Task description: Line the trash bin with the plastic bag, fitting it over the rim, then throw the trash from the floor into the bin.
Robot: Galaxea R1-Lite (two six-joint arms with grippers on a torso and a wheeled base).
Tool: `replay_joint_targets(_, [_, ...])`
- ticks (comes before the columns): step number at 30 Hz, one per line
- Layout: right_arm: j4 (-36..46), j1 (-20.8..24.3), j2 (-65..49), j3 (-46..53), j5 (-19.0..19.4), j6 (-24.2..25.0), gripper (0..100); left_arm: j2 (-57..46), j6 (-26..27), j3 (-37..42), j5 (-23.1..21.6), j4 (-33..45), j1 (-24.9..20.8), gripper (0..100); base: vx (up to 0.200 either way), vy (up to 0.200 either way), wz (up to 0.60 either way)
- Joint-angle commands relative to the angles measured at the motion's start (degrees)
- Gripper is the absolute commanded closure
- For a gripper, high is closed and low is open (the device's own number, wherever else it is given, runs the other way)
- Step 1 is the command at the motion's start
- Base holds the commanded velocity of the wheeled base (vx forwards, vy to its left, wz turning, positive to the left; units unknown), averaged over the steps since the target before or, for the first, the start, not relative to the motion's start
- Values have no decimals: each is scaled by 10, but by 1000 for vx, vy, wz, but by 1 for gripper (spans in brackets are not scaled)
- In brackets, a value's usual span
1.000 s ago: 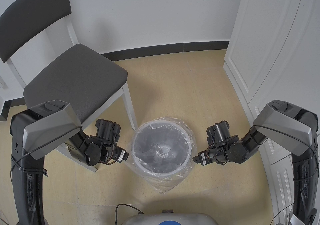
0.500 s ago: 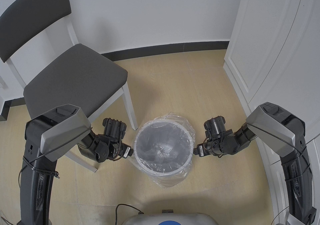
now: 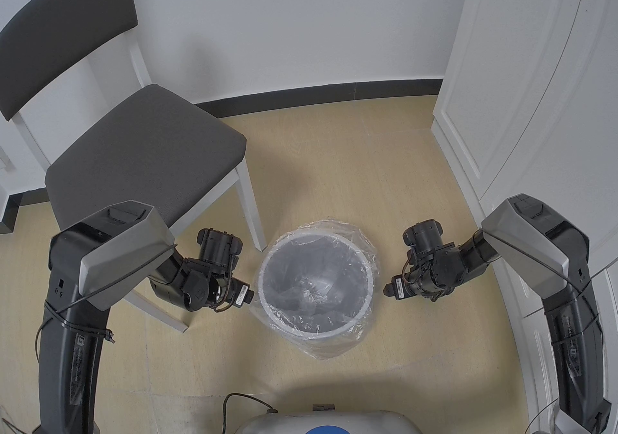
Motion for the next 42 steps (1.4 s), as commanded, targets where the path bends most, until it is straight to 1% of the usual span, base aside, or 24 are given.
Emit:
replay_joint_targets(1, [-4, -11, -83, 61, 0, 2, 0, -68, -4, 80, -3, -35, -9, 0, 0, 0, 0])
replay_joint_targets(2, [-4, -11, -83, 61, 0, 2, 0, -68, -4, 80, -3, -35, -9, 0, 0, 0, 0])
replay_joint_targets(3, [-4, -11, -105, 69, 0, 3, 0, -83, -2, 104, -3, -61, -13, 0, 0, 0, 0])
replay_joint_targets(5, [-11, -10, -125, 75, 0, 7, 0, -91, -2, 119, -3, -84, -17, 0, 0, 0, 0])
replay_joint_targets(9, [-36, -3, -146, 73, 1, 22, 0, -105, -2, 137, -2, -99, -20, 0, 0, 0, 0])
replay_joint_targets(13, [-69, 10, -137, 64, 7, 32, 0, -113, -5, 146, -2, -100, -20, 0, 0, 0, 0])
replay_joint_targets(18, [-99, 27, -98, 48, 10, 48, 0, -120, -5, 159, -2, -101, -20, 0, 0, 0, 0])
replay_joint_targets(23, [-98, 26, -63, 18, 14, 52, 0, -119, -5, 160, -2, -106, -21, 0, 0, 0, 0])
replay_joint_targets(26, [-98, 24, -38, -2, 19, 60, 0, -118, -5, 168, -2, -122, -21, 0, 0, 0, 0])
replay_joint_targets(29, [-91, 21, -10, -29, 32, 69, 0, -118, -2, 182, -2, -141, -21, 0, 0, 0, 0])
replay_joint_targets(32, [-88, 17, 33, -66, 33, 70, 0, -119, -1, 198, -2, -168, -24, 0, 0, 0, 0])
replay_joint_targets(36, [-74, 14, 63, -89, 32, 69, 0, -119, -1, 203, -1, -188, -26, 0, 0, 0, 0])
replay_joint_targets(39, [-75, 7, 59, -92, 32, 72, 0, -119, -3, 203, -1, -190, -26, 0, 0, 0, 0])
replay_joint_targets(42, [-73, 2, 29, -84, 32, 79, 0, -120, -6, 204, -1, -192, -28, 0, 0, 0, 0])
